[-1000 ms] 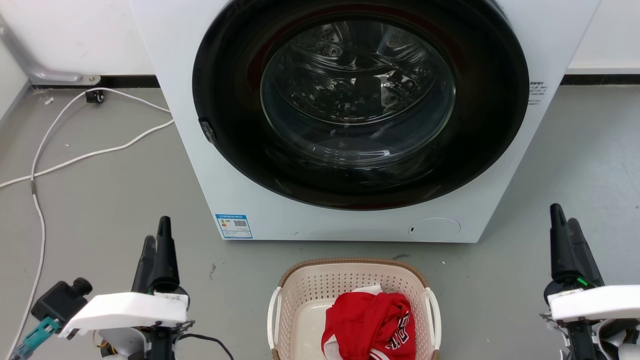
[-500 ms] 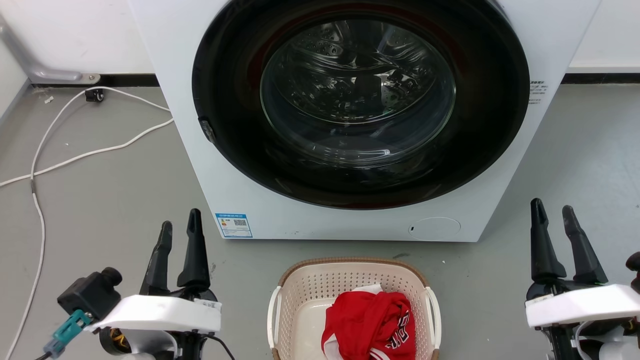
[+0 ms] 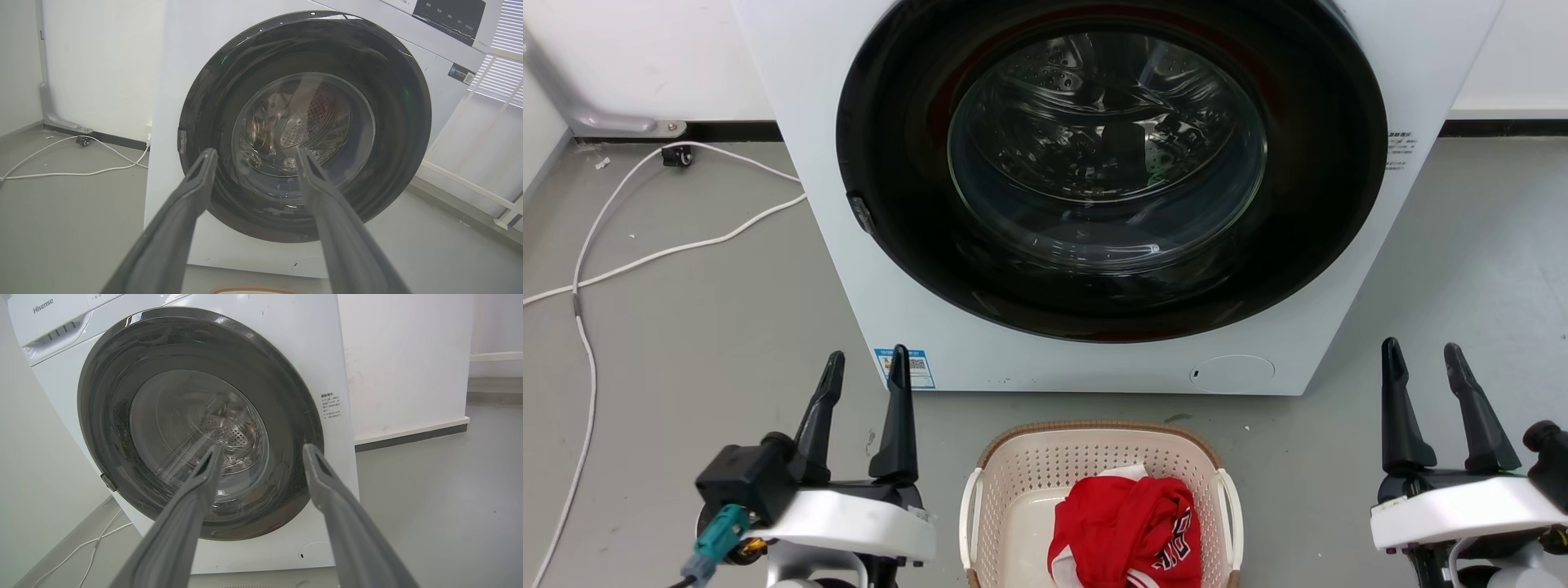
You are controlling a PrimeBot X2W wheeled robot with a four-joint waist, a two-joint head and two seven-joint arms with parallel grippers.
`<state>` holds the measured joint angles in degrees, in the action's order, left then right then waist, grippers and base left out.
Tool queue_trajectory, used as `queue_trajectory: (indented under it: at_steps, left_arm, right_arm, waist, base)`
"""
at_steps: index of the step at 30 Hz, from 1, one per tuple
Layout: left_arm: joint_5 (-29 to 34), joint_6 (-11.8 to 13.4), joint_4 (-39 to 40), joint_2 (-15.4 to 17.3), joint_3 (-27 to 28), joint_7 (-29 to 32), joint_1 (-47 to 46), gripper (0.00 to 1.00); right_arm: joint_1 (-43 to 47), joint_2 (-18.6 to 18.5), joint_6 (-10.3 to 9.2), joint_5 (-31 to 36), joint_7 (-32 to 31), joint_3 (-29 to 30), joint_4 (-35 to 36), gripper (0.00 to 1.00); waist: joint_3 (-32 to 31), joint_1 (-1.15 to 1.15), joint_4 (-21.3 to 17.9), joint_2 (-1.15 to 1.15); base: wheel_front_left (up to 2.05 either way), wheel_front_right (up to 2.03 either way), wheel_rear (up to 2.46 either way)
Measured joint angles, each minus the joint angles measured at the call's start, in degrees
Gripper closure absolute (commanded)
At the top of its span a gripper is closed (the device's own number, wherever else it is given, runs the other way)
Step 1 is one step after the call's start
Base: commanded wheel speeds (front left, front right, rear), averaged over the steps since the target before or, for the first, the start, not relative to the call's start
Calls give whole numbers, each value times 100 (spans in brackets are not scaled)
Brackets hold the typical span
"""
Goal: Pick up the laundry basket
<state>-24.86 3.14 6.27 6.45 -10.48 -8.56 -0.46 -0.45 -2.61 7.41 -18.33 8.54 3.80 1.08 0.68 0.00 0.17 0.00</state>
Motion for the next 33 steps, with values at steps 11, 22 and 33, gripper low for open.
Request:
queue_trajectory:
  at_steps: [11, 22, 33]
  left_arm:
    - [527, 345, -183, 328, -616, -156, -5, 0]
    - [1113, 560, -236, 548, -1121, -292, -39, 0]
    - [804, 212, -269, 189, -706, -426, 126, 0]
  right_arm:
    - [47, -2, 0, 749, 119, 70, -234, 0]
    - [58, -4, 9, 1647, 263, -13, -213, 0]
    - [103, -9, 9, 1786, 405, 43, -283, 0]
  waist:
    - [-6, 0, -11, 0]
    - [-17, 0, 14, 0]
    - [-21, 0, 34, 0]
  base:
    - [0, 0, 0]
    - [0, 0, 0]
    - [0, 0, 0]
